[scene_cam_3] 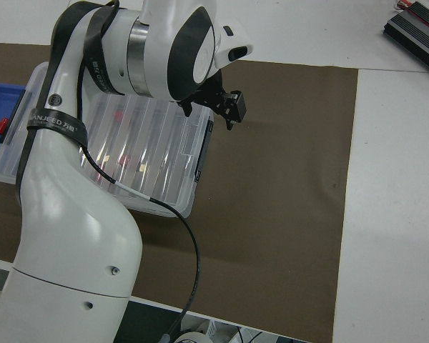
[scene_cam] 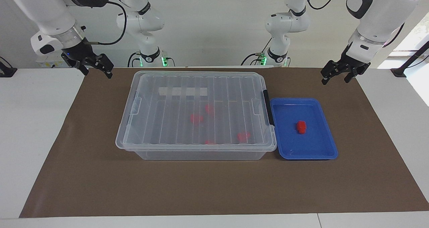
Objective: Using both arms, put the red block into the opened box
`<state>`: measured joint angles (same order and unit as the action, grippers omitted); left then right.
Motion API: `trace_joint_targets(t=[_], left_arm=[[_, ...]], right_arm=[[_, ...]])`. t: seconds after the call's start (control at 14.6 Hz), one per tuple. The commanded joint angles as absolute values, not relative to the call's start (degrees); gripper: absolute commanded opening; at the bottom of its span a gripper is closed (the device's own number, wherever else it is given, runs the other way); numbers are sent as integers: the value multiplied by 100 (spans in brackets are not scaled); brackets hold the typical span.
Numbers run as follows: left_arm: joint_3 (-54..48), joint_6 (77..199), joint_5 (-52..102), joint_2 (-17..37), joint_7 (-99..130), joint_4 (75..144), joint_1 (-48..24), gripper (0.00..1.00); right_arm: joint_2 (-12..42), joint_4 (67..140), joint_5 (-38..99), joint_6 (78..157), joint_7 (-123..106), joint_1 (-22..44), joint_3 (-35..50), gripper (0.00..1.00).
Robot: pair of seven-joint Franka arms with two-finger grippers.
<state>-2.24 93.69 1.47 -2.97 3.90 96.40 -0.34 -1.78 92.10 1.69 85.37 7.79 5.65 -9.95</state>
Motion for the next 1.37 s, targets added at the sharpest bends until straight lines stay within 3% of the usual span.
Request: trace_joint_targets(t=[0.0,0.55,0.89,1.3], left_arm=[[-281,9325,158,-387,369,9721,35,100],[-281,9325,158,-387,369,9721,35,100],[-281,9316,158,-387,369,9721,35,100],[-281,9316,158,-387,369,9721,35,100]], right_arm=[[-211,9237,176,8596,782,527,-958,100],[-457,9738,264,8727,468,580,-914,100],[-711,10615,264,9991,185,589,-914,100],[-467,11083,264,10572,237,861,-914,100]])
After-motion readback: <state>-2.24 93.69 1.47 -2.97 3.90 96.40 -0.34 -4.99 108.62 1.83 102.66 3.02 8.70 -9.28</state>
